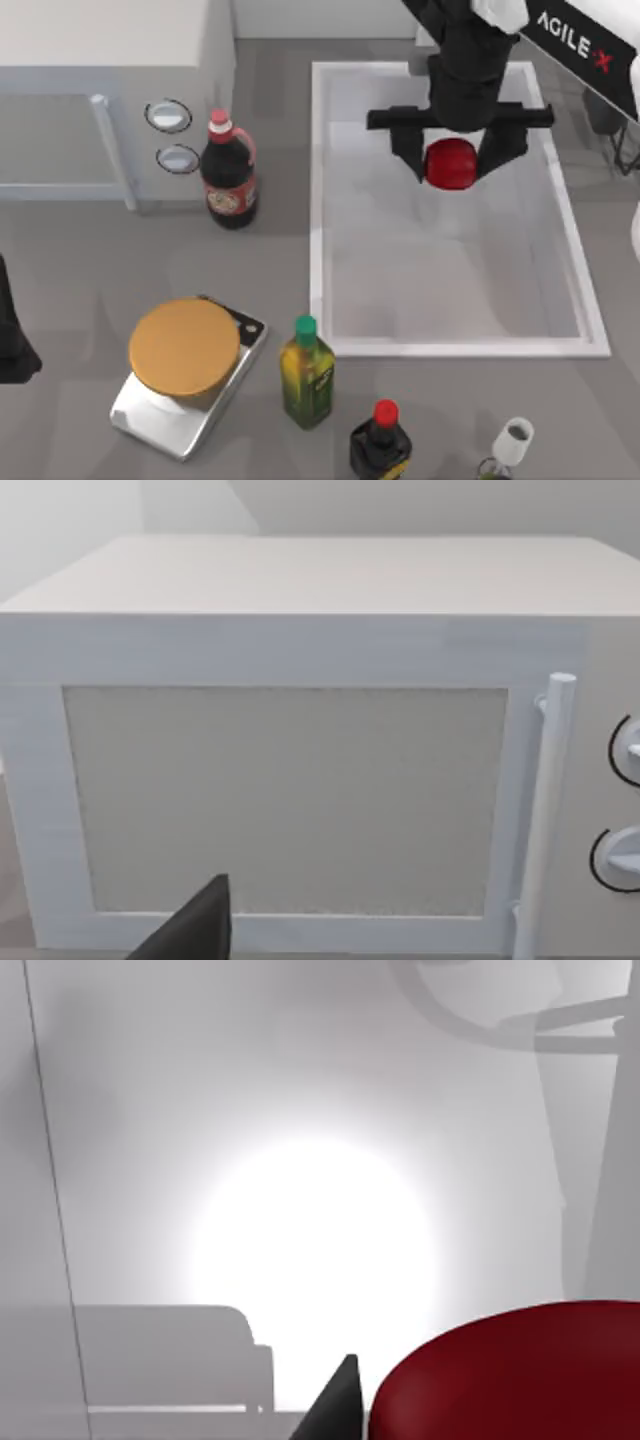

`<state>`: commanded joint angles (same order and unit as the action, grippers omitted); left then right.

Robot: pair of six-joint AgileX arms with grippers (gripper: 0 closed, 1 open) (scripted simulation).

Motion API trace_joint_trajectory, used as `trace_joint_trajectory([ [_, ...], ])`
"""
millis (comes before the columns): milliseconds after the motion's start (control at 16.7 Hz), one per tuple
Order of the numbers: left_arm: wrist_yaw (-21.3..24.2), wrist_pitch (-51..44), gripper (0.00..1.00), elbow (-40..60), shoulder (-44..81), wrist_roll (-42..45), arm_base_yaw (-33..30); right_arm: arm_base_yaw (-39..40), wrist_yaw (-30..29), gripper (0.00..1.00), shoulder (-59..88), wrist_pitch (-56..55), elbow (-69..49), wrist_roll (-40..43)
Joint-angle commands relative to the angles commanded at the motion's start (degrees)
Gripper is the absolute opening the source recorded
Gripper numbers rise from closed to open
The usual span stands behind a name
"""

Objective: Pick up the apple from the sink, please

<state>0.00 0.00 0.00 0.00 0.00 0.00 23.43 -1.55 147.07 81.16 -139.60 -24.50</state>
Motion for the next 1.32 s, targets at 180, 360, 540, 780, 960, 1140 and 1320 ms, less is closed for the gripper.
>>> trace_joint_trajectory([
  [180,0.0,0.0,1.0,0.0,0.0,0.0,0.0,-0.14,0.0,0.0,0.2,13.57,-14.14,0.14],
  [360,0.0,0.0,1.0,0.0,0.0,0.0,0.0,-0.31,0.0,0.0,-0.06,22.27,-23.0,0.31],
  [540,0.0,0.0,1.0,0.0,0.0,0.0,0.0,-0.42,0.01,0.0,-0.37,25.66,-26.45,0.42],
  [780,0.0,0.0,1.0,0.0,0.0,0.0,0.0,0.09,0.38,0.0,4.78,23.41,-37.82,0.31],
  [960,0.0,0.0,1.0,0.0,0.0,0.0,0.0,-0.49,0.4,0.0,3.52,22.83,-35.93,0.9],
  [1140,0.0,0.0,1.0,0.0,0.0,0.0,0.0,-2.6,0.5,0.0,-1.19,20.63,-28.58,3.01],
  [1320,0.0,0.0,1.0,0.0,0.0,0.0,0.0,-5.9,0.64,0.0,-8.63,17.12,-16.11,6.31],
])
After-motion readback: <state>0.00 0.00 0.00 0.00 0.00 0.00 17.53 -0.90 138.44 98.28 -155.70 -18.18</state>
